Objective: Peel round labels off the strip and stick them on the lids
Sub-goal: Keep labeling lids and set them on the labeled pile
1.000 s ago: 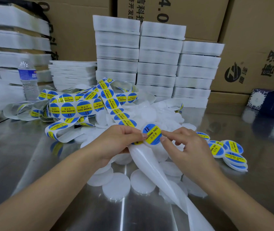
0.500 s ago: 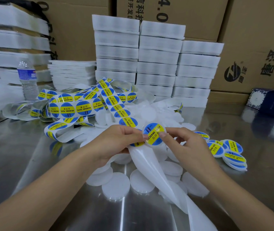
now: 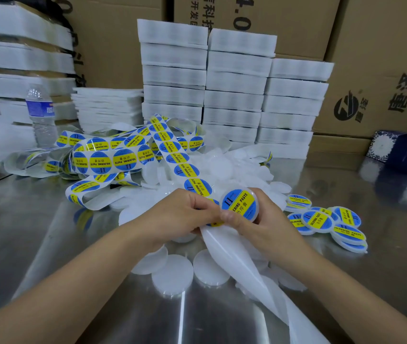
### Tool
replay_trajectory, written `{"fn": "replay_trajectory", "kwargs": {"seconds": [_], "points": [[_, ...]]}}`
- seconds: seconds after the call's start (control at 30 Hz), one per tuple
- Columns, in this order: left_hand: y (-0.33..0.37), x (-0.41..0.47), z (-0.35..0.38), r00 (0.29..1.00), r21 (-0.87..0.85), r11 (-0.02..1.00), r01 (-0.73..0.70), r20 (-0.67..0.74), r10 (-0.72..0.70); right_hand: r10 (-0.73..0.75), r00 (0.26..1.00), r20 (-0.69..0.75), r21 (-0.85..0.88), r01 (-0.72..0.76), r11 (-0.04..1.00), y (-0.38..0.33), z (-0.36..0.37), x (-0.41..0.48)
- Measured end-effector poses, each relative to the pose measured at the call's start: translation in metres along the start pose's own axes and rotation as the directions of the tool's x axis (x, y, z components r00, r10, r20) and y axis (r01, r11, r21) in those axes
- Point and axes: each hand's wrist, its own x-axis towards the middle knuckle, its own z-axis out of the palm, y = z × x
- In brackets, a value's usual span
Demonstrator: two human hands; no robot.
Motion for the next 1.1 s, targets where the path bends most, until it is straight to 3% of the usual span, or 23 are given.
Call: {"fn": "replay_trajectory", "kwargs": {"seconds": [0.4, 0.7, 0.87, 1.1], "points": [[0.002, -0.006, 0.004, 0.976, 0.099, 0.975, -0.200, 0.111, 0.189, 0.069, 0.997, -0.041, -0.098, -0.073, 0.993, 0.000, 0.002, -0.001], [0.004, -0.011, 0.009, 0.966, 0.116, 0.967, -0.228, 0.150, 0.210, 0.026, 0.998, -0.051, -0.071, -0.029, 0.997, 0.005, -0.001, 0.001], [0.004, -0.011, 0.012, 0.976, 0.102, 0.971, -0.214, 0.059, 0.209, 0.041, 0.994, -0.097, -0.070, -0.048, 0.996, 0.004, -0.002, 0.002], [0.006, -0.011, 0.011, 0.979, 0.103, 0.975, -0.199, 0.060, 0.194, 0.056, 0.993, -0.106, -0.091, -0.066, 0.994, 0.000, -0.004, 0.003]]}}
